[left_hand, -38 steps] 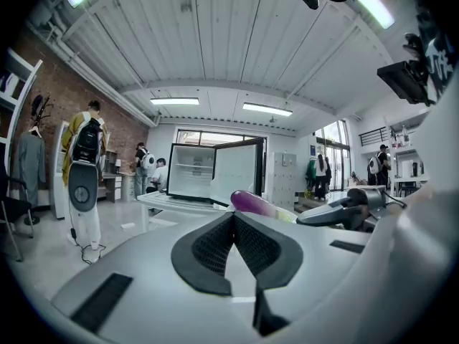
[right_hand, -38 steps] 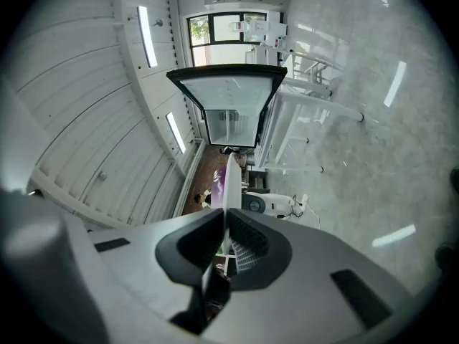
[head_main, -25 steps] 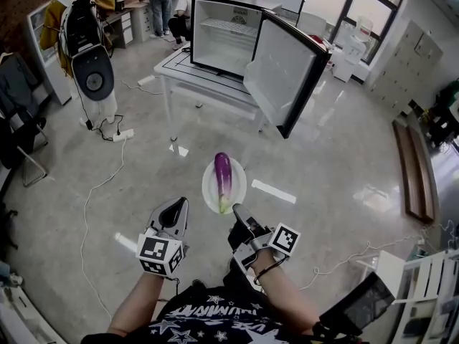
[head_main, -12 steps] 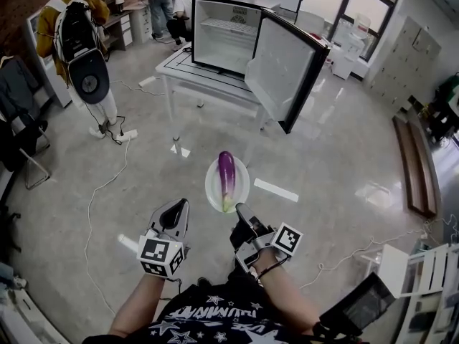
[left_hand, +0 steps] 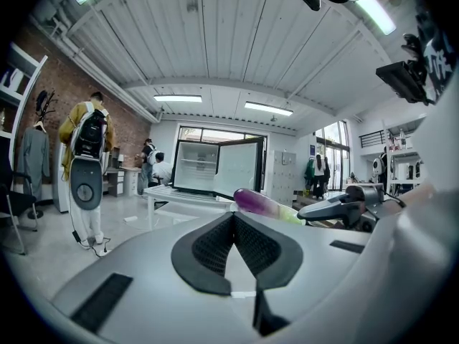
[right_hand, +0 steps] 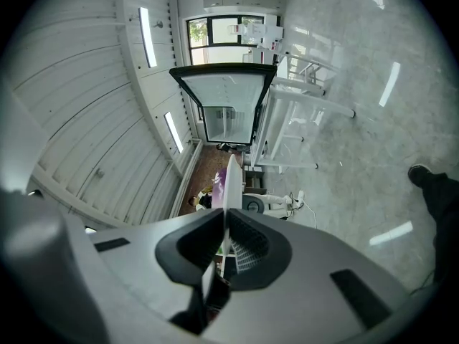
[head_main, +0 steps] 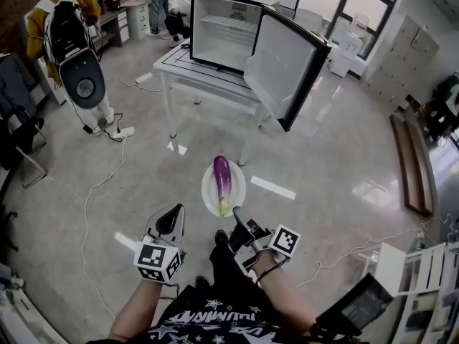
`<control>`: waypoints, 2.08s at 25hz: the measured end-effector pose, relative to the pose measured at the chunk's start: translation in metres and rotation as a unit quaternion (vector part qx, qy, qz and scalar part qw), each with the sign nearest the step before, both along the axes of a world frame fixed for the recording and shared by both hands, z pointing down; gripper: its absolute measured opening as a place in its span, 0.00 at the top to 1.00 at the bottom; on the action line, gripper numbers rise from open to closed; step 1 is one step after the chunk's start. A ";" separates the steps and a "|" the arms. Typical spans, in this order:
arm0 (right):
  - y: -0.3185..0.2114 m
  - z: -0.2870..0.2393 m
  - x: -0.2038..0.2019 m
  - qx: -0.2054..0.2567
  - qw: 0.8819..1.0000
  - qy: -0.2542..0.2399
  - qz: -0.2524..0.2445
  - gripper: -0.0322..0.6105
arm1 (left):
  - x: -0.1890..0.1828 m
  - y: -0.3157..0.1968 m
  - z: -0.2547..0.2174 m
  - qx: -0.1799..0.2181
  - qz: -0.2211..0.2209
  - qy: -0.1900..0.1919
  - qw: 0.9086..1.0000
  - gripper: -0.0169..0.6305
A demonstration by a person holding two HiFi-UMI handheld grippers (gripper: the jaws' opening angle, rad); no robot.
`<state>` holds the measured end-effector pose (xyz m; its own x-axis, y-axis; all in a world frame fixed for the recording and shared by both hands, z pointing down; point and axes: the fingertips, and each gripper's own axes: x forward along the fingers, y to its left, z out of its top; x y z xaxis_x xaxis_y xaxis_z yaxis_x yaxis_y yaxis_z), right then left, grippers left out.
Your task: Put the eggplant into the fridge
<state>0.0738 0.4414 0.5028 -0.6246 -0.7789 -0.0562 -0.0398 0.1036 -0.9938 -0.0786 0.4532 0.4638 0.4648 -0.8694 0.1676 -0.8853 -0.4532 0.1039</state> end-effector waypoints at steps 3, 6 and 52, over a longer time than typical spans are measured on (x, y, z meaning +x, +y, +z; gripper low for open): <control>-0.016 0.005 -0.004 -0.005 1.000 -0.001 -0.008 0.92 | -0.005 -0.008 0.003 -0.003 -0.008 -0.004 1.000 0.96; -0.041 0.006 -0.011 -0.004 1.000 -0.004 -0.020 0.92 | -0.014 -0.025 0.006 -0.006 -0.021 -0.009 1.000 0.96; -0.321 0.010 0.017 -0.012 0.996 -0.059 -0.070 0.92 | 0.019 -0.310 -0.012 -0.009 -0.071 -0.043 0.997 0.96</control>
<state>0.0911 0.1202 0.5129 -0.7174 -0.6867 -0.1176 0.0899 0.0761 -0.9930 -0.0600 0.1431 0.4521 0.3207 -0.9217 0.2180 -0.9463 -0.3219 0.0310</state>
